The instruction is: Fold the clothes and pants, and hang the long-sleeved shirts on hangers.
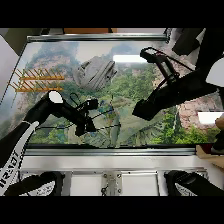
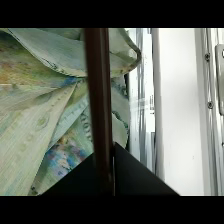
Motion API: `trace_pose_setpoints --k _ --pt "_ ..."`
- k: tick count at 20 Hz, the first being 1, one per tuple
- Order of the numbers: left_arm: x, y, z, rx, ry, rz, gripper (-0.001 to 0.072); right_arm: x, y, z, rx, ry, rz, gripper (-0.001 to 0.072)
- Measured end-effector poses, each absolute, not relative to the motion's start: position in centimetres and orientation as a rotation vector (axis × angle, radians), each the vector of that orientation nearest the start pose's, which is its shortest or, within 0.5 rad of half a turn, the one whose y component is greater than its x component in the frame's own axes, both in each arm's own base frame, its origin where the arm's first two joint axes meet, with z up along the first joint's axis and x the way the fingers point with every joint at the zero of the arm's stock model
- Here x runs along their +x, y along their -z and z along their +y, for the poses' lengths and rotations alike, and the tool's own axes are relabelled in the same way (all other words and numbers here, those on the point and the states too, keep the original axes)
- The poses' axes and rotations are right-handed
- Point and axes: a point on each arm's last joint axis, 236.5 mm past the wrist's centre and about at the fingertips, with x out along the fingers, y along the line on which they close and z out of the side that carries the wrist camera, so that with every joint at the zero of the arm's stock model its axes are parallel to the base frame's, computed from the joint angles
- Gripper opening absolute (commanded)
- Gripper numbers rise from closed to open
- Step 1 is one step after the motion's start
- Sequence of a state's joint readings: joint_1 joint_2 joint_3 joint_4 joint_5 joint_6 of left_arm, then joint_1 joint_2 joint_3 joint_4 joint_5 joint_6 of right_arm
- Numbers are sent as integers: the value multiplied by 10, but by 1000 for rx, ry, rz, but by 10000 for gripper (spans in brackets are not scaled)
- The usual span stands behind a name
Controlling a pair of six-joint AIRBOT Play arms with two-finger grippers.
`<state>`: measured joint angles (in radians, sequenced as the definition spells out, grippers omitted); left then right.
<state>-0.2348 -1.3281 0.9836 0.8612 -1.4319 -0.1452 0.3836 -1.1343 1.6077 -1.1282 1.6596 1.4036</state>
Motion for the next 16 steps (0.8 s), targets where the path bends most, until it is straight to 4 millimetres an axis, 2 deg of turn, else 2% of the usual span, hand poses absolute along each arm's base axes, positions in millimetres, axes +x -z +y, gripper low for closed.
trace_pose_setpoints --k 5,9,12,16 --pt "239 9 -214 497 1609 969 14 276 -206 192 -191 -958 1055 625" --pt "239 9 -214 497 1608 969 14 294 -198 159 -80 -1097 924 625" --pt "239 9 -214 497 1609 969 14 304 -187 130 47 -1173 771 625" --pt "238 9 -214 497 1610 969 14 308 -155 104 164 -1207 644 625"
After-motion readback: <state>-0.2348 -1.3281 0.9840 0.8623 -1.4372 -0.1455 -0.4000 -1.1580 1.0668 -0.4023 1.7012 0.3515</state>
